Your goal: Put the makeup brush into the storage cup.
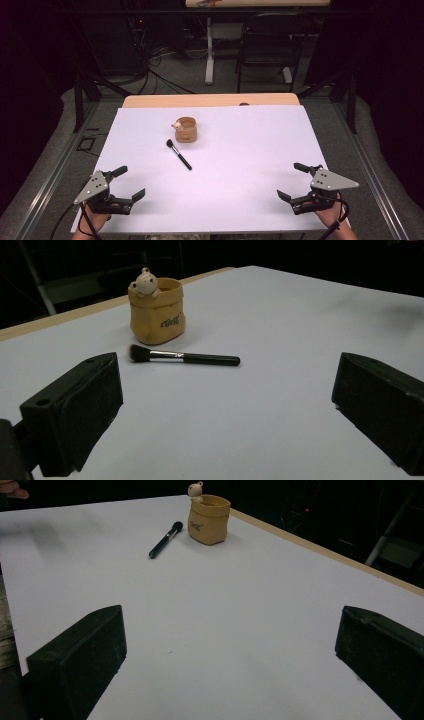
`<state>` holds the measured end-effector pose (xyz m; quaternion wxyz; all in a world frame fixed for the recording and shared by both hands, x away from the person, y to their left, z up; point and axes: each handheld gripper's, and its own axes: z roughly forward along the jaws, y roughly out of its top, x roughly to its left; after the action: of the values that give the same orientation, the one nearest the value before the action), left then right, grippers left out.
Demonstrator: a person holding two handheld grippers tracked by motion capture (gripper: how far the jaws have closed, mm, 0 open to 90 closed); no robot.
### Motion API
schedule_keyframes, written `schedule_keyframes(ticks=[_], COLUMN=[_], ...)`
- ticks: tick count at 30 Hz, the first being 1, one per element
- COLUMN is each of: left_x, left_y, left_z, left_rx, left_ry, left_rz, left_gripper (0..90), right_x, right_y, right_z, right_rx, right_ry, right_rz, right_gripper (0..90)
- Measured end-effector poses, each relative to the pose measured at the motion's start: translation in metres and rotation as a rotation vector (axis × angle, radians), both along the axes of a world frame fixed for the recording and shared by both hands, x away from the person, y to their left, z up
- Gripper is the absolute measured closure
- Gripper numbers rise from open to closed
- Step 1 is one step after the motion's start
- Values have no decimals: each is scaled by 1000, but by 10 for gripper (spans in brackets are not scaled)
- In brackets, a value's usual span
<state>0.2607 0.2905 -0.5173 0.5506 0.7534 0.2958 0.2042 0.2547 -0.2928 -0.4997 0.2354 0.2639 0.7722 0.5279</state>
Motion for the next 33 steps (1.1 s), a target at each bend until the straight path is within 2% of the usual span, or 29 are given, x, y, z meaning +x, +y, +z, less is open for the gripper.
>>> schedule_keyframes(ticks=[19, 33], left_x=[1, 2], left_y=[-2, -3], left_z=[0, -1], left_rx=[10, 10], left_ry=[2, 8], left_rz=[-4, -4], left_gripper=[1, 1], right_x=[3, 12], right_y=[10, 34], right_z=[1, 1], right_rx=[-15, -32], right_ry=[9, 27], right_rz=[6, 46], right_gripper=[0, 0])
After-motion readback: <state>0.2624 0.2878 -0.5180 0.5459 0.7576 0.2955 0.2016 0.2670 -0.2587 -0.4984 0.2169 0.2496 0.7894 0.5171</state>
